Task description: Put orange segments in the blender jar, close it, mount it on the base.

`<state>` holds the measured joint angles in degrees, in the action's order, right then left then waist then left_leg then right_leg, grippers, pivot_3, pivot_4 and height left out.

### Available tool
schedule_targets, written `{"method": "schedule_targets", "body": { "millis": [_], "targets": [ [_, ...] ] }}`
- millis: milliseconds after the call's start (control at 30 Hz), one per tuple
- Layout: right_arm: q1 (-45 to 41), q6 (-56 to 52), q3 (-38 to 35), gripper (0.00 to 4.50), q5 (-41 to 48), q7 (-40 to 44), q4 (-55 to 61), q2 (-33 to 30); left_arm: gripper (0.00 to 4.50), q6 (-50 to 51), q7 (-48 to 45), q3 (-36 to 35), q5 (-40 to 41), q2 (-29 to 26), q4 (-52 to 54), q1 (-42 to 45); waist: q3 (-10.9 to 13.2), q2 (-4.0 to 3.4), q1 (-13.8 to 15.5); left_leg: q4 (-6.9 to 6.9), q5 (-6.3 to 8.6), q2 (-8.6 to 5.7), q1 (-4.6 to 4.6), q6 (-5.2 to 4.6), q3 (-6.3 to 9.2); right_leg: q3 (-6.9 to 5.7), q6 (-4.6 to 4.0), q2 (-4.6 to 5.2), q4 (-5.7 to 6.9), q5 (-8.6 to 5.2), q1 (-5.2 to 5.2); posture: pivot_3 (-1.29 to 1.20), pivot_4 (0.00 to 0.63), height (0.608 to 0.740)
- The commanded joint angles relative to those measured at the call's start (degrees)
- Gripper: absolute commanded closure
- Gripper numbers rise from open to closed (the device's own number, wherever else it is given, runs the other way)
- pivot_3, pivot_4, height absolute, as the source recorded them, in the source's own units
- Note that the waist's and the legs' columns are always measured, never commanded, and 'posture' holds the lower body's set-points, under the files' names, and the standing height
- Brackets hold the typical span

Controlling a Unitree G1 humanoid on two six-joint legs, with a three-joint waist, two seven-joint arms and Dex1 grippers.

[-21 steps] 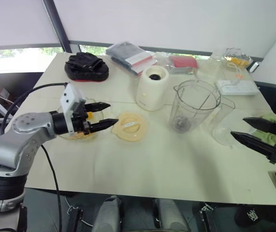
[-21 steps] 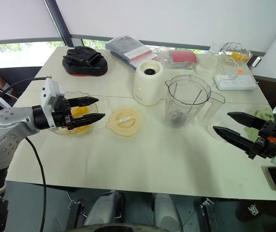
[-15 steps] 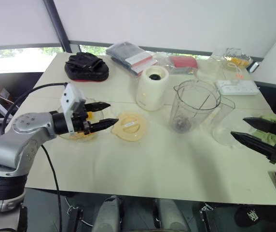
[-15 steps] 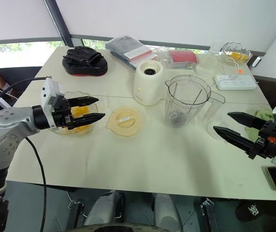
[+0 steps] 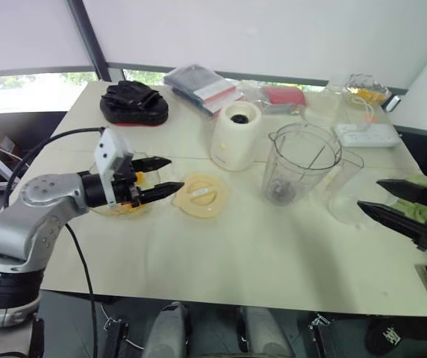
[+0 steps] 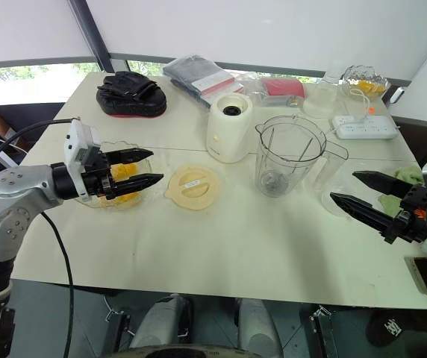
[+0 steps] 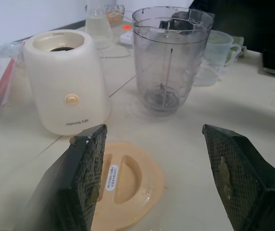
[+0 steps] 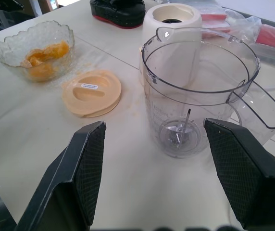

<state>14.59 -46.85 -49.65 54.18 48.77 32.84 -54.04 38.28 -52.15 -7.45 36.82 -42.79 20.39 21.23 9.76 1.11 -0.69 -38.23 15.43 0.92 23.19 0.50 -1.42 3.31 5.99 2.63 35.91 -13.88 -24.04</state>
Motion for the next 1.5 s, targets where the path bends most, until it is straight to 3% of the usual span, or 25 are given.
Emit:
{"method": "schedule_targets", "body": {
  "millis": [33,367,667,800,1133,1333,1500],
  "targets": [
    [-0.9,0.7,-0.1,1.1,0.1,-0.1,0.2,-0.5,1.21,-1.1,0.0,-0.4,0.2,-0.2,1.1,1.3,0.0,0.0,0.0,0.0,0.0,0.0,0.0,0.0,0.0,0.0,0.0,0.0,0.0,0.0,0.0,0.0,0.15,0.74],
    [-2.1,1.3,1.8,1.1,0.2,-1.4,0.6,0.2,1.21,-1.3,0.0,-0.6,-0.3,-0.6,0.5,1.9,0.0,0.0,0.0,0.0,0.0,0.0,0.0,0.0,0.0,0.0,0.0,0.0,0.01,0.0,0.0,0.0,0.15,0.74],
    [-5.3,3.3,8.3,1.1,0.4,-4.9,3.4,2.6,1.21,-2.1,-2.9,-0.2,-2.7,-4.0,-4.1,5.1,0.0,0.0,-0.1,-0.01,0.0,0.0,-0.01,0.0,-0.01,0.0,0.0,-0.02,0.07,0.0,-0.05,0.0,0.15,0.74],
    [-7.6,4.1,13.7,1.1,0.4,-7.5,5.9,4.4,1.21,-3.2,-5.6,-1.0,-4.0,-7.0,-8.7,7.4,0.0,0.0,-0.1,-0.01,0.0,-0.01,0.0,0.0,-0.02,-0.02,0.0,-0.03,0.09,0.0,-0.07,0.0,0.15,0.74],
    [-18.6,9.8,36.2,1.1,-7.8,-10.4,3.8,13.0,1.21,-9.6,-16.7,4.5,-14.9,-17.9,-30.3,16.4,0.1,0.09,-0.2,0.01,0.0,0.01,0.12,0.0,-0.13,-0.03,-0.01,-0.02,0.16,0.0,-0.29,0.0,0.15,0.74],
    [-20.0,12.7,40.8,1.1,-11.2,-12.0,3.3,17.6,1.21,-12.5,-20.9,8.2,-19.9,-17.8,-41.2,18.5,0.1,0.14,0.0,0.0,0.0,0.0,0.24,0.0,-0.16,-0.09,0.0,0.0,0.16,0.0,-0.36,0.0,0.15,0.74],
    [-18.6,13.8,41.2,1.1,-12.2,-13.2,4.2,19.1,1.21,-14.5,-16.5,9.9,-24.6,-13.3,-47.6,20.2,0.1,0.19,0.2,-0.03,0.0,0.0,0.23,0.0,-0.15,-0.1,0.01,0.0,0.22,0.01,-0.36,0.0,0.15,0.74]
  ]
}}
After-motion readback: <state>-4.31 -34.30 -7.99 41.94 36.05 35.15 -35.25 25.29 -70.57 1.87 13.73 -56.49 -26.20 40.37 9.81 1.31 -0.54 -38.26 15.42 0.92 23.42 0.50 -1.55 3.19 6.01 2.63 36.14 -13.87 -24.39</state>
